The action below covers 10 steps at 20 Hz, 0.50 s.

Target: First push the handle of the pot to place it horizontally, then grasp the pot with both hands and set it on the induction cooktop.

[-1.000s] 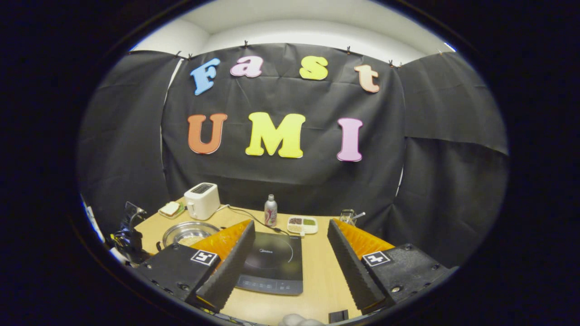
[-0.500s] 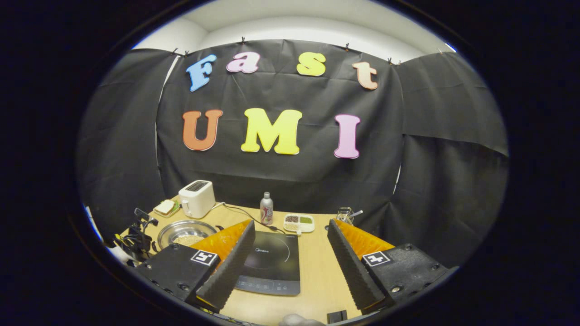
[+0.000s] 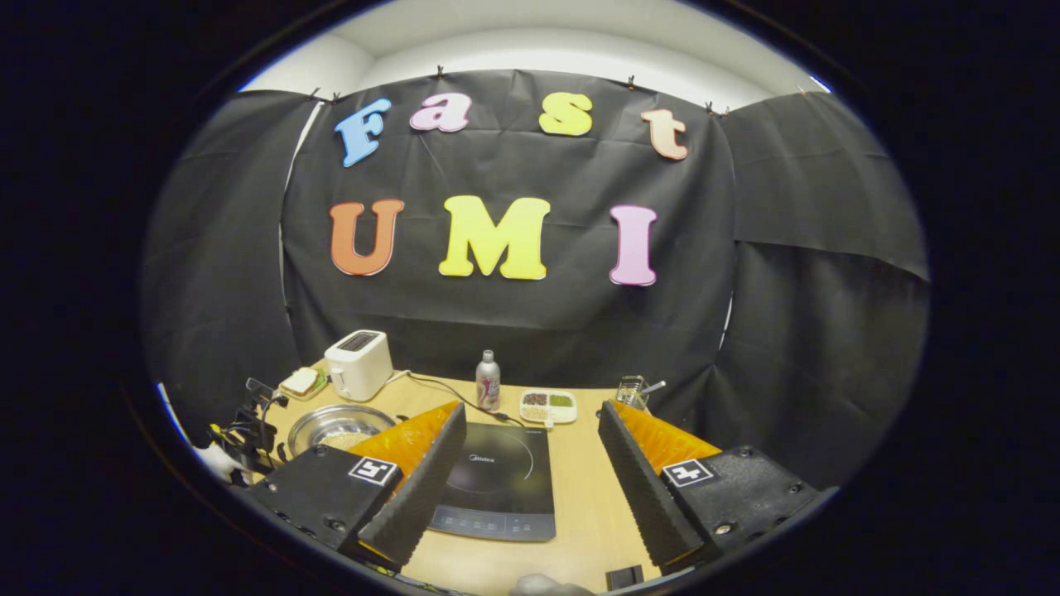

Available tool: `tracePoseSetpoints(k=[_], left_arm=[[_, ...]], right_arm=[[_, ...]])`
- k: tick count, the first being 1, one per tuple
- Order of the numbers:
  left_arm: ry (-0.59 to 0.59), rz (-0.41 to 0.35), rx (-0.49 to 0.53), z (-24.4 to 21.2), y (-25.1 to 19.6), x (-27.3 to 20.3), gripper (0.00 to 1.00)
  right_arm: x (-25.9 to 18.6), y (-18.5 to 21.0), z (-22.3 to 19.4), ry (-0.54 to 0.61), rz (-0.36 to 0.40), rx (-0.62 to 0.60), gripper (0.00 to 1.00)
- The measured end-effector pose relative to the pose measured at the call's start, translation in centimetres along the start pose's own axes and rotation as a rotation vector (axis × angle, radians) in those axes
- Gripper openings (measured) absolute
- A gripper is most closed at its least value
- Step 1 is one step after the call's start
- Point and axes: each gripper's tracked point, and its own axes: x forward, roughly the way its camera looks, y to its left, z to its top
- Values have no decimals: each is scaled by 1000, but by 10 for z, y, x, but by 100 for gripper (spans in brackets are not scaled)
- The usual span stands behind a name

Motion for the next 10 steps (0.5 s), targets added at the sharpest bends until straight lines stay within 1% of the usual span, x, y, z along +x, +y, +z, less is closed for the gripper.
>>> tracePoseSetpoints(k=[1,2,3,4,5,6,7,9,10], left_arm=[[0,4,-1,1,3,1,0],[1,9,0,2,6,2,0],[1,14,-2,4,9,4,10],[1,18,-6,6,13,5,0],[0,22,-12,8,16,7,10],[0,28,-19,9,20,8,10],[0,33,-29,10,24,9,0],[-1,42,-49,16,32,11,0],[0,46,-58,17,35,13,10]], right_arm=[[0,1,0,2,-1,-4,100],[0,2,-2,4,0,-6,100],[1,3,-3,8,1,-8,100],[2,3,-4,13,2,-9,100],[3,5,-3,15,4,-10,100],[4,6,-3,15,6,-12,100],[5,6,-3,16,5,-15,100],[6,7,-5,19,7,-17,100],[6,6,-5,21,4,-19,100]])
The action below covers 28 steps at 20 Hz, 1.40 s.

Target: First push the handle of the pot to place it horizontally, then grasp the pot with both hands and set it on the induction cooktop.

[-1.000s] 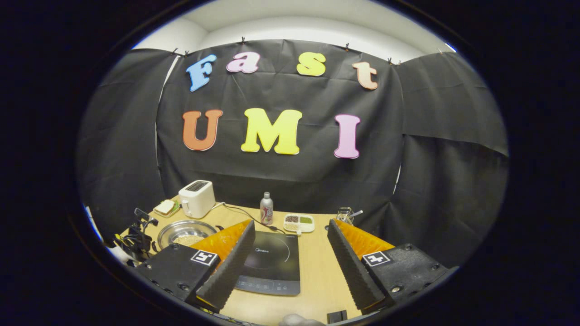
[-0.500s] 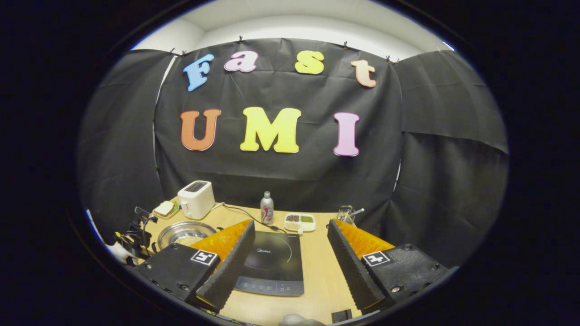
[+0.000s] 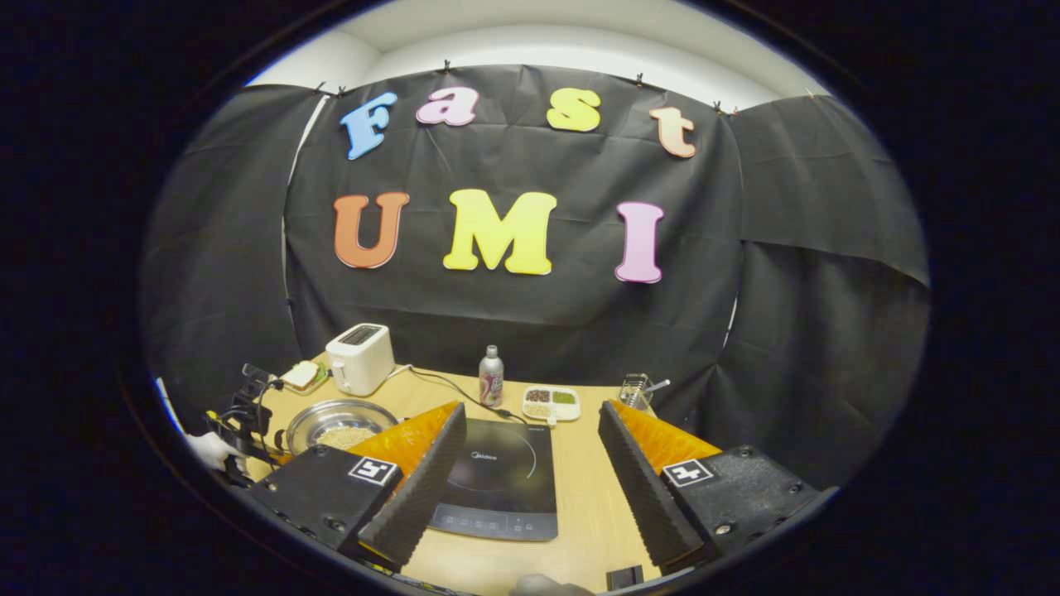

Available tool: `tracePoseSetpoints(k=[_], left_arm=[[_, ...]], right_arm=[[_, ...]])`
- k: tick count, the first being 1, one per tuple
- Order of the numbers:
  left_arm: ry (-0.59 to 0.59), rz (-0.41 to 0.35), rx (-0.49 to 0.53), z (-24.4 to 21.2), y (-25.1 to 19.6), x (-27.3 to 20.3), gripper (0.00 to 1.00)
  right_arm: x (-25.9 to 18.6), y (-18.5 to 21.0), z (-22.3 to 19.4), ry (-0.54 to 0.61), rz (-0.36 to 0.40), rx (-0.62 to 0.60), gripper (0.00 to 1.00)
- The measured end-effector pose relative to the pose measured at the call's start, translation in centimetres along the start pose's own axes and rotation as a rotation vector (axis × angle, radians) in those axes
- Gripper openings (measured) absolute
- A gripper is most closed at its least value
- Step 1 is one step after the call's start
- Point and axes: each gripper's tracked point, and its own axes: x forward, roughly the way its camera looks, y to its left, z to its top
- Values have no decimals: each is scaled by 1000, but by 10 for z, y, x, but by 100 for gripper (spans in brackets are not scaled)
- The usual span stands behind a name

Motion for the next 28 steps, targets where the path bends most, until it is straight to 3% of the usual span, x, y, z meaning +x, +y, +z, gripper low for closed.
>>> tracePoseSetpoints(k=[1,8,9,10,19,20,21,22,23,24,28], left_arm=[[1,3,-10,2,3,2,0],[-8,23,-57,17,20,11,0],[-11,24,-63,19,21,10,10],[-12,27,-72,20,23,10,0],[-18,43,-95,43,41,25,0],[-19,44,-103,46,43,27,10],[-21,44,-112,49,45,29,10],[-19,44,-118,52,46,29,0],[-21,43,-122,56,49,31,10],[-20,46,-124,58,50,34,0],[-24,60,-127,68,56,37,0]], right_arm=[[1,-1,0,2,-3,-1,100],[4,-3,4,20,-16,-17,100],[4,-2,5,22,-16,-22,100],[3,-1,4,23,-13,-26,100],[-3,4,-9,62,-18,-31,100],[-1,2,-9,63,-22,-32,100],[-1,0,-8,65,-23,-29,100],[0,-1,-7,68,-28,-24,100],[1,-3,-7,71,-30,-20,100],[2,-4,-7,74,-32,-20,100],[-1,-7,-8,77,-36,-29,100]])
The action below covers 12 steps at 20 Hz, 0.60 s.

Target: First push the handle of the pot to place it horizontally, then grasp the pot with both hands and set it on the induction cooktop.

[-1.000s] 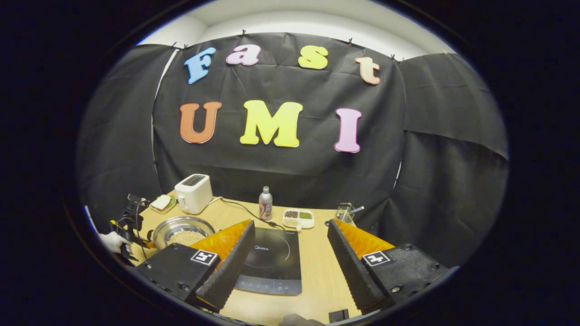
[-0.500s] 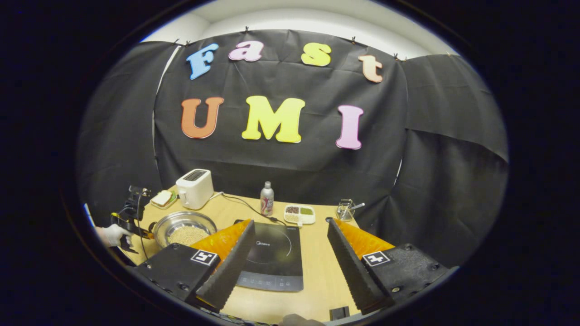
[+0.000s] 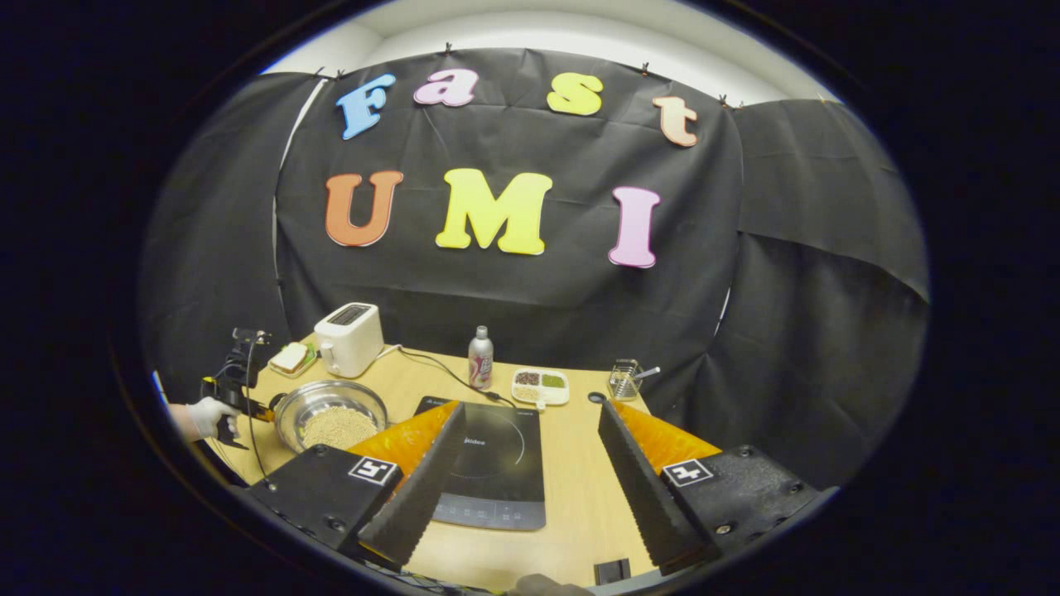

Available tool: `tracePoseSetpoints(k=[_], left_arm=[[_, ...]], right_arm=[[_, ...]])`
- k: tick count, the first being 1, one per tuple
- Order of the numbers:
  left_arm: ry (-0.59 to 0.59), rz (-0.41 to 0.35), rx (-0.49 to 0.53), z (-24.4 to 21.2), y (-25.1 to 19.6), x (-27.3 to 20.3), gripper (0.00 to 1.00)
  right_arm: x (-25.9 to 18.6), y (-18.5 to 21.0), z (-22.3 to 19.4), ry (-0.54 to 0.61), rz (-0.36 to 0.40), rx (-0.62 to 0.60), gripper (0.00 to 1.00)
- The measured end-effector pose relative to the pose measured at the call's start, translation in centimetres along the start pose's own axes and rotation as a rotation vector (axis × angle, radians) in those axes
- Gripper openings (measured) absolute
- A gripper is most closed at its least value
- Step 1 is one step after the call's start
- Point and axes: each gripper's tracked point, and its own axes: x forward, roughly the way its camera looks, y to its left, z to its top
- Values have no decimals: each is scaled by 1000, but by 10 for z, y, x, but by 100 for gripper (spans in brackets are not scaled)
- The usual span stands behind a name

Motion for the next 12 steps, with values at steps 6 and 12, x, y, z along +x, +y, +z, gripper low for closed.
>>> tracePoseSetpoints(k=[6,12], left_arm=[[-8,26,2,8,8,-4,0],[-138,50,-35,6,11,-76,0]], right_arm=[[-5,2,-6,-1,37,10,100],[-19,-13,-16,-29,95,46,100]])
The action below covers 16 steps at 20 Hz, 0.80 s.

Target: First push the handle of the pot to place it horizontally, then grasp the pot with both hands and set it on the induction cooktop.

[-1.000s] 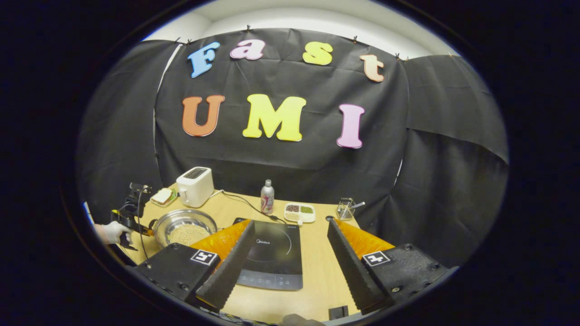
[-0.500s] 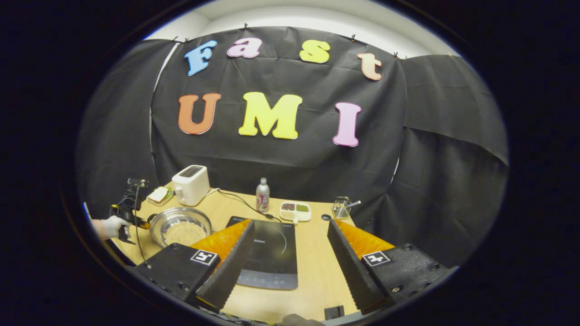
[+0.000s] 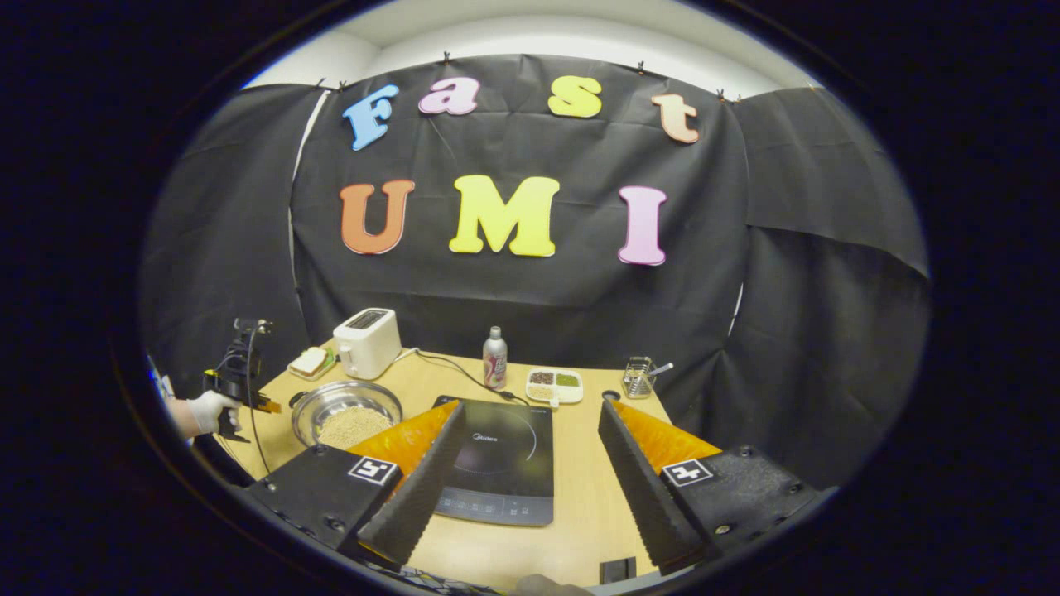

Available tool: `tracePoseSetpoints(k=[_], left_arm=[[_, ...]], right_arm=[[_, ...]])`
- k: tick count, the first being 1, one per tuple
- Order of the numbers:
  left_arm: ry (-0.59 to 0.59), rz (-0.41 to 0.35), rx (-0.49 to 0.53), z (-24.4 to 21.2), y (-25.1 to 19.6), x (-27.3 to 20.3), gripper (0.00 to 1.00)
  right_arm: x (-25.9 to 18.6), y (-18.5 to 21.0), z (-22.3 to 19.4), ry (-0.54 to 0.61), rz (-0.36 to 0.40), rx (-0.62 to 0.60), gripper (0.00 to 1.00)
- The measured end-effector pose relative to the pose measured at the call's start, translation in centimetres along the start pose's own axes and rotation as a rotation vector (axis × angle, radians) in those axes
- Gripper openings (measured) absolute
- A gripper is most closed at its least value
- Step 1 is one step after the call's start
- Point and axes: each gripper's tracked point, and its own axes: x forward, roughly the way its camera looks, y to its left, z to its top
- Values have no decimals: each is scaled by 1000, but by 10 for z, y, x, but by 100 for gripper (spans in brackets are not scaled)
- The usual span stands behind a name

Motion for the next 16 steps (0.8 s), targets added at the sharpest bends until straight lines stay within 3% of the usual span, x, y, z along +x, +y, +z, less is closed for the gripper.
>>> tracePoseSetpoints(k=[5,6,7,10,12,14,16], left_arm=[[-158,40,40,-1,-10,-105,0],[-192,49,50,0,-14,-125,10],[-224,59,56,3,-17,-143,0],[-297,54,72,9,-31,-186,0],[-348,2,87,16,-45,-201,0],[-389,-43,86,22,-51,-217,48],[-392,-28,85,25,-44,-202,96]], right_arm=[[-24,-15,-17,-11,103,39,100],[-30,-13,-24,-7,136,32,100],[-32,-14,-31,-3,161,22,100],[-32,-11,-51,31,229,0,100],[-26,-6,-59,50,254,-10,100],[-19,6,-63,62,280,9,100],[-7,21,-67,77,300,17,100]])
